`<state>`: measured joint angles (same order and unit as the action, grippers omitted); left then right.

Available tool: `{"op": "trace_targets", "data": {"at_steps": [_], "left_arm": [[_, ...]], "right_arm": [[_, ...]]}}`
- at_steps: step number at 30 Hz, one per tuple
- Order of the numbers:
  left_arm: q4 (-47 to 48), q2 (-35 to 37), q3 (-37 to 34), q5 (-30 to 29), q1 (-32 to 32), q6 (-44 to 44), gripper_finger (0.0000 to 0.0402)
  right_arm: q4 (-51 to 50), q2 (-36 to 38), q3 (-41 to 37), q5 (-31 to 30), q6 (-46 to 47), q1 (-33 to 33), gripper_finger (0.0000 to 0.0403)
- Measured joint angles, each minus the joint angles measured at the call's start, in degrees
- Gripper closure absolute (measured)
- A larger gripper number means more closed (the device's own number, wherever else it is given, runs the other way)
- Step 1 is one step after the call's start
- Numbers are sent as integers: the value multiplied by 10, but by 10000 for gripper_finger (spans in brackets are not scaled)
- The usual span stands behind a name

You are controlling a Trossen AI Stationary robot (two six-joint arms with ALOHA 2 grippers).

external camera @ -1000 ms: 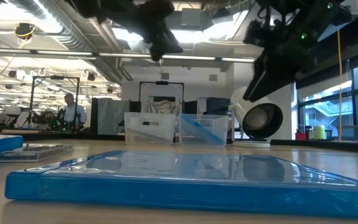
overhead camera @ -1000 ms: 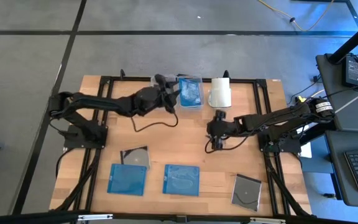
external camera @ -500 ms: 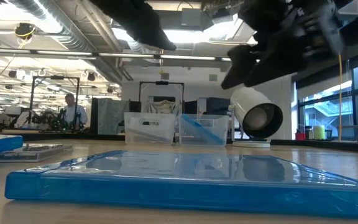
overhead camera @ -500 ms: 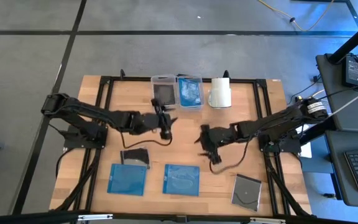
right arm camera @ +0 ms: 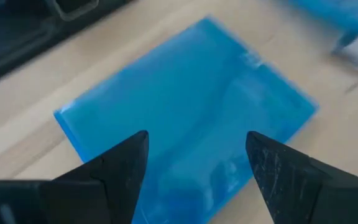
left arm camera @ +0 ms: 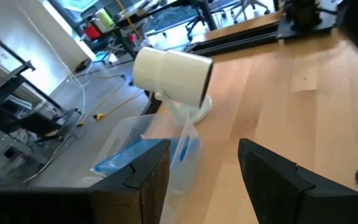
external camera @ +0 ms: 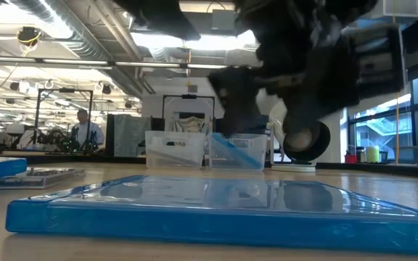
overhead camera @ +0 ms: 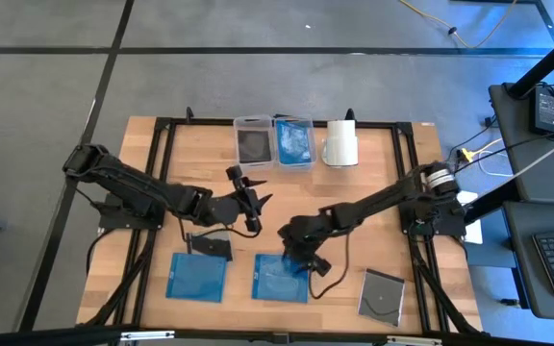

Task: Pick & place jewel cases by type
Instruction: Put the right blue CD Case into the right transparent bin

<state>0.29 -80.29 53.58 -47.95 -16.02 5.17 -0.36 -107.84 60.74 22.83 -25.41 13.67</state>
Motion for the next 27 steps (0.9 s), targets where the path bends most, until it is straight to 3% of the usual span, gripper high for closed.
{"op": "trace_targets", "data": {"at_steps": [7,13,27], "left_arm": [[0,0,0,0,-15,0,214],[2,0,0,0,-16,0,219],[59,0,0,-6,-15,1,223]], "right_arm": [[-113,-76,90,4,-65,0,130],[-154,-104,122,-3,-51,-2,130],[-222,-101,123,-220,160,-48,130]]}}
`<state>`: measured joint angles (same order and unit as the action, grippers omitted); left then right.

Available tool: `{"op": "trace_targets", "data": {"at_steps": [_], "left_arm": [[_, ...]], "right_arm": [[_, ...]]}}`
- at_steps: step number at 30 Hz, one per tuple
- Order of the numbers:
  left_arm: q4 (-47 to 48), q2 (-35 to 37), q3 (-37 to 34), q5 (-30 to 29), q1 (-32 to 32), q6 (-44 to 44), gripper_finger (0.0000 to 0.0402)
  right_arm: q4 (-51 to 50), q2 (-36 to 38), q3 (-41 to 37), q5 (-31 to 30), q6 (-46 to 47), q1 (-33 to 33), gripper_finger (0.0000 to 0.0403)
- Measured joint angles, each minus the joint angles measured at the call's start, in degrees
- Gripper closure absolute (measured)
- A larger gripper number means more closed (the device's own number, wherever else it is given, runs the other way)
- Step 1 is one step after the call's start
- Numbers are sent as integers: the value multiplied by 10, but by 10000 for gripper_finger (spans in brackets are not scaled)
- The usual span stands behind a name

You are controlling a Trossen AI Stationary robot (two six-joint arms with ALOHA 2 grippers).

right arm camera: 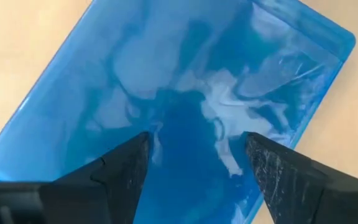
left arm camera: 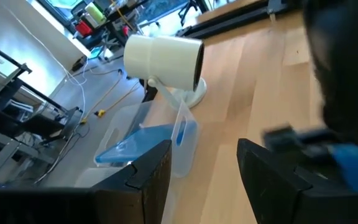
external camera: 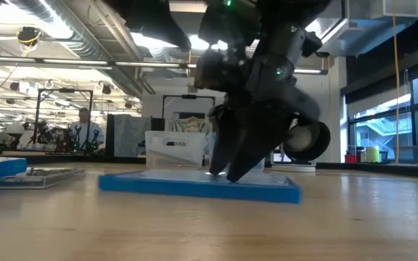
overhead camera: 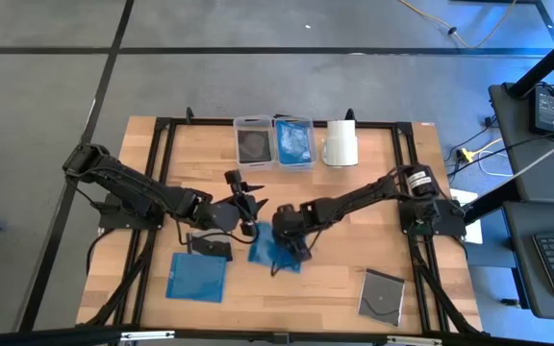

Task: Pick & place jewel cases by type
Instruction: Put the right blue CD Case into the right transparent bin

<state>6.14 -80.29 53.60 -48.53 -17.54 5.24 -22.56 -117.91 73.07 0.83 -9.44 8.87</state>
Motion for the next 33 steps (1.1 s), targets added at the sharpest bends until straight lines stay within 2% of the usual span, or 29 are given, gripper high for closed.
{"op": "trace_targets", "data": {"at_steps": [4,11,16,22,27,33], "left_arm": [[22,0,0,16,-1,-3,224],[73,0,0,112,-1,-49,229],[116,0,0,162,-1,-87,234],[133,-2,0,205,-1,-122,238],[129,-23,-8,217,-1,-136,238],[122,-89,-25,215,0,-115,244]], "right_arm": [[-31,2,1,-39,81,-15,130],[-70,4,1,-93,254,-34,130],[-100,4,1,-143,370,-29,130],[-111,4,2,-160,474,-8,130],[-97,3,-1,-178,546,12,130],[-95,2,-2,-202,550,16,130]]}}
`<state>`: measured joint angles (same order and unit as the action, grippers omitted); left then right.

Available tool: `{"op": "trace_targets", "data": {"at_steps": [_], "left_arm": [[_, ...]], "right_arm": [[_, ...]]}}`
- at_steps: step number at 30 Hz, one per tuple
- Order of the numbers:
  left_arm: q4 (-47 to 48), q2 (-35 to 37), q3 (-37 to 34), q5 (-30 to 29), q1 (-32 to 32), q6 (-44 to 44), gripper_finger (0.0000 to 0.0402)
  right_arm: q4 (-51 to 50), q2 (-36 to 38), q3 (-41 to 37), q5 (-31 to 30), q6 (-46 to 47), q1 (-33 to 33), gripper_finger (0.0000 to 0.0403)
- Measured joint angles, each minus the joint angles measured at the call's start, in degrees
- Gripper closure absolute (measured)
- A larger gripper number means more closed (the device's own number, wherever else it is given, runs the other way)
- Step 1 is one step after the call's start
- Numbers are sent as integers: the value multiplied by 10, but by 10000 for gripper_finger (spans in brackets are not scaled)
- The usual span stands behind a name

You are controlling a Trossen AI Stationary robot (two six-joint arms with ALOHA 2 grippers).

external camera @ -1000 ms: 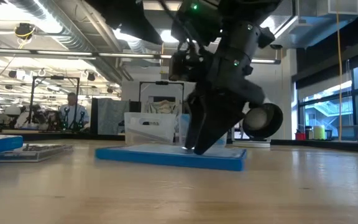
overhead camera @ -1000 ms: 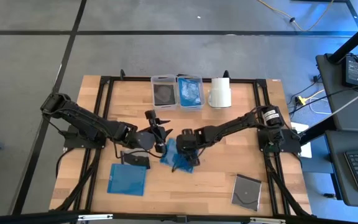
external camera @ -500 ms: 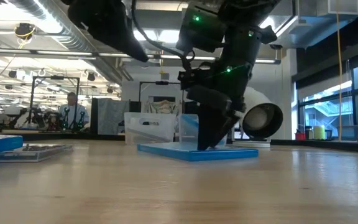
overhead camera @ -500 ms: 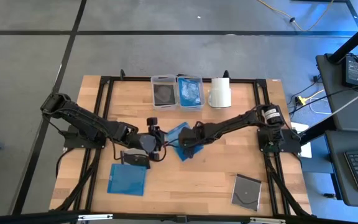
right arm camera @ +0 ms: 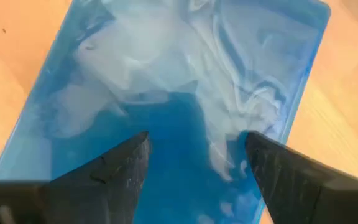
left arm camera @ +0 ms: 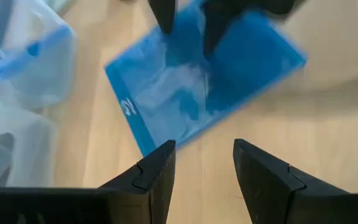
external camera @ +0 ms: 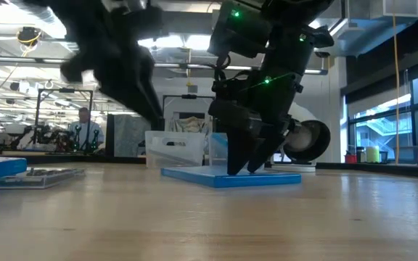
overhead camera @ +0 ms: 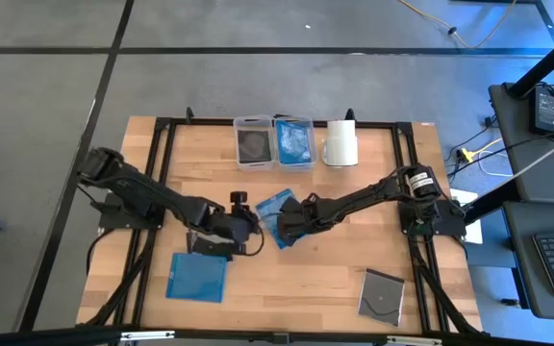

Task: Pick & place jewel cases by type
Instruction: Put the right blue CD Case into the right transparent bin

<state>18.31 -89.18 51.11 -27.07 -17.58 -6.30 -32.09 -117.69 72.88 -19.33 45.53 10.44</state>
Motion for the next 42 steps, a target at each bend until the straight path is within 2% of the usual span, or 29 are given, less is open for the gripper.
{"op": "trace_targets", "data": {"at_steps": [8,11,17,21,32,38,42], "left_arm": [[-61,-125,-1,-51,0,91,246],[-68,-148,-1,-73,1,116,245],[-79,-159,0,-111,0,142,249],[-82,-159,0,-113,1,169,249],[-84,-159,-1,-109,4,171,253],[-113,-160,-1,-104,10,174,258],[-117,-160,-1,-104,14,176,258]], "right_arm": [[2,0,0,18,-21,-2,130],[2,0,0,20,-25,-2,130],[9,6,-2,-5,-85,-1,130],[5,36,-5,-4,-116,-1,130],[-159,157,-5,-5,-114,-7,130],[-207,186,-17,107,-150,-33,130],[-204,190,-42,119,-133,-50,130]]}}
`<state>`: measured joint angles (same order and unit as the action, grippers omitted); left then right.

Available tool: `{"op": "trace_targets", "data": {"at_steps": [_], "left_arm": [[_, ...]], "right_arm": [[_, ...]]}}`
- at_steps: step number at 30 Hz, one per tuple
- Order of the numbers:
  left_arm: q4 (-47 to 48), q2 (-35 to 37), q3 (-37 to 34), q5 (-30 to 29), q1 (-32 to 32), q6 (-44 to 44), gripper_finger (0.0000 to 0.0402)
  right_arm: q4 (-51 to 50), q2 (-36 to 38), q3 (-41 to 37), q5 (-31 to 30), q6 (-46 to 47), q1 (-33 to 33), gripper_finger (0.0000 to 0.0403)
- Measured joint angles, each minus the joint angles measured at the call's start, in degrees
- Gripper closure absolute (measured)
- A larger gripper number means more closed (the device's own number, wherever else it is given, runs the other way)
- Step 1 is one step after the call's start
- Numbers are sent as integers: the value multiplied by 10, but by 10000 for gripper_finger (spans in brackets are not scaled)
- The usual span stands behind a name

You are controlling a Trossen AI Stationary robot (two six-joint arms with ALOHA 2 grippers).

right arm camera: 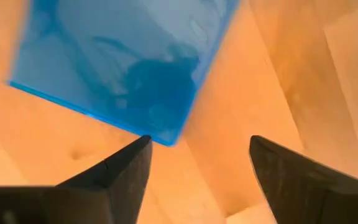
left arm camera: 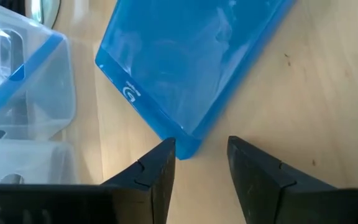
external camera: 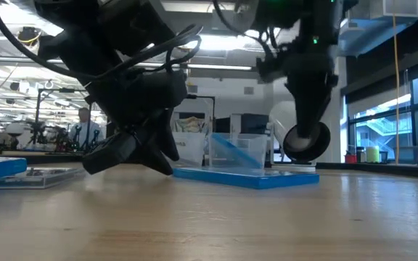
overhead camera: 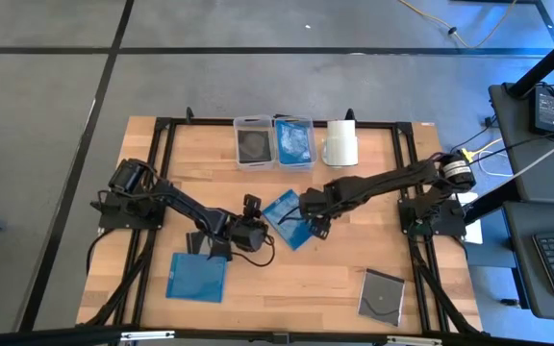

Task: Pick & place jewel cases by type
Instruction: Put the right blue CD Case into the right transparent bin

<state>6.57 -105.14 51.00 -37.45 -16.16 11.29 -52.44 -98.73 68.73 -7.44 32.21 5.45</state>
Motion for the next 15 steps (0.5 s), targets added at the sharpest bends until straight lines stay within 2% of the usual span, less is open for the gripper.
{"op": "trace_targets", "data": {"at_steps": [5,9,15], "left_arm": [[-4,0,0,0,7,0,258],[-5,0,0,-1,10,10,258],[-13,0,0,-2,10,36,258]], "right_arm": [[82,12,-61,13,3,-39,130],[225,42,-131,59,5,-74,130],[365,92,-225,149,22,-135,130]]}}
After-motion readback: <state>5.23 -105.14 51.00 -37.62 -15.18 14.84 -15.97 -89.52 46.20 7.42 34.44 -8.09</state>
